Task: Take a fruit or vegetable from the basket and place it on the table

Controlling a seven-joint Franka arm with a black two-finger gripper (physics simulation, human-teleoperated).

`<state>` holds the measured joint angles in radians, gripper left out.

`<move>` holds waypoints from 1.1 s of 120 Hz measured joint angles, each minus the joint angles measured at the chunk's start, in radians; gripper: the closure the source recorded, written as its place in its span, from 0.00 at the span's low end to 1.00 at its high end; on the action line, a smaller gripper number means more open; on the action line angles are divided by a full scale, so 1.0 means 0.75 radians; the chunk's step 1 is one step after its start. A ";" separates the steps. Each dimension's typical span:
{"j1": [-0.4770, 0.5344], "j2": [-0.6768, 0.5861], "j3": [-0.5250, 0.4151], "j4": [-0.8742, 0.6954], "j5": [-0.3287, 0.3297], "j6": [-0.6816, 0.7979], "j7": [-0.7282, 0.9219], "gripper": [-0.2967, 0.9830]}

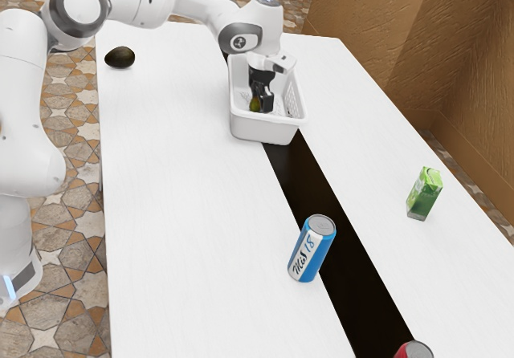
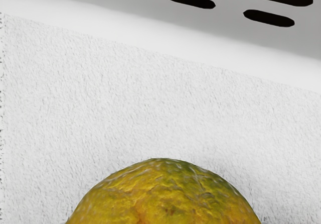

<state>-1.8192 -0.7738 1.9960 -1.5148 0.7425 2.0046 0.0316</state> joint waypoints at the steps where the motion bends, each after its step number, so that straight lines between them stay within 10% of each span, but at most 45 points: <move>1: 0.000 0.000 0.000 0.000 0.000 0.000 0.000 0.44; 52: -0.077 0.064 -0.262 0.156 0.013 -0.030 -0.018 0.46; 90: -0.642 0.017 0.022 0.235 0.015 -0.028 -0.035 0.46; 124: -0.717 0.008 0.097 0.245 0.016 -0.091 -0.049 0.33; 132: -0.707 0.094 -0.059 0.378 0.011 -0.276 -0.052 0.30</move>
<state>-2.3493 -0.7034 1.9519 -1.2311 0.7509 1.7976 -0.0071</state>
